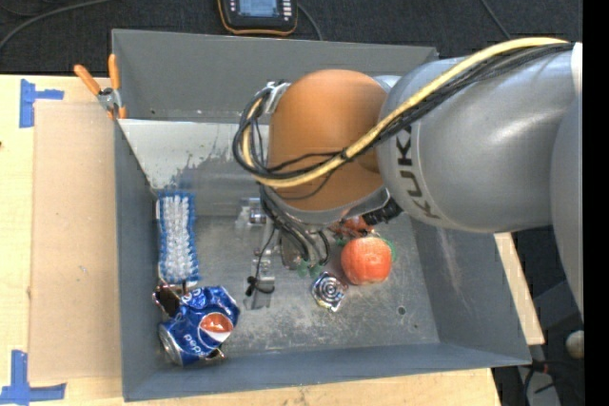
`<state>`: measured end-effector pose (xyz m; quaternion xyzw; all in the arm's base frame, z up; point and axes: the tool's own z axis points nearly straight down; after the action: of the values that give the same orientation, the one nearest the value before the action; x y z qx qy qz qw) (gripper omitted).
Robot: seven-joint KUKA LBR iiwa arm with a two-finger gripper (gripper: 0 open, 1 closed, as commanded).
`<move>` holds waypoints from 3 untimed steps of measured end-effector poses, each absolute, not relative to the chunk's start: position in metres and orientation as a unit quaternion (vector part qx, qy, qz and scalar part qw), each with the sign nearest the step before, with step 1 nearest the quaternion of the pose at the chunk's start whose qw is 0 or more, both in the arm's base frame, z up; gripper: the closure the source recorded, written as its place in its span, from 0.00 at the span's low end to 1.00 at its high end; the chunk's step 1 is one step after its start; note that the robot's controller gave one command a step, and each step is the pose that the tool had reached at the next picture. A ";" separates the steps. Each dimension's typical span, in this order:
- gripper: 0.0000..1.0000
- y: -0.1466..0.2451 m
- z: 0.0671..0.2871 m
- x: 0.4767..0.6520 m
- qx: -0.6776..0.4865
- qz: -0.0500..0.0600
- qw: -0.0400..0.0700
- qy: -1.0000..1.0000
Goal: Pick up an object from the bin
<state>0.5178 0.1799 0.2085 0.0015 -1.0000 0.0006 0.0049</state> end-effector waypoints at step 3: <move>0.00 0.237 0.148 0.491 0.145 -0.001 -0.006 -0.989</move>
Offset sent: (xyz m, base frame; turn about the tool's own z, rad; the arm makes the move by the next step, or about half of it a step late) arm -0.0279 0.0594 -0.1385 -0.1844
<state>0.4914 0.2366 0.1483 0.1453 -0.9894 -0.0011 -0.0058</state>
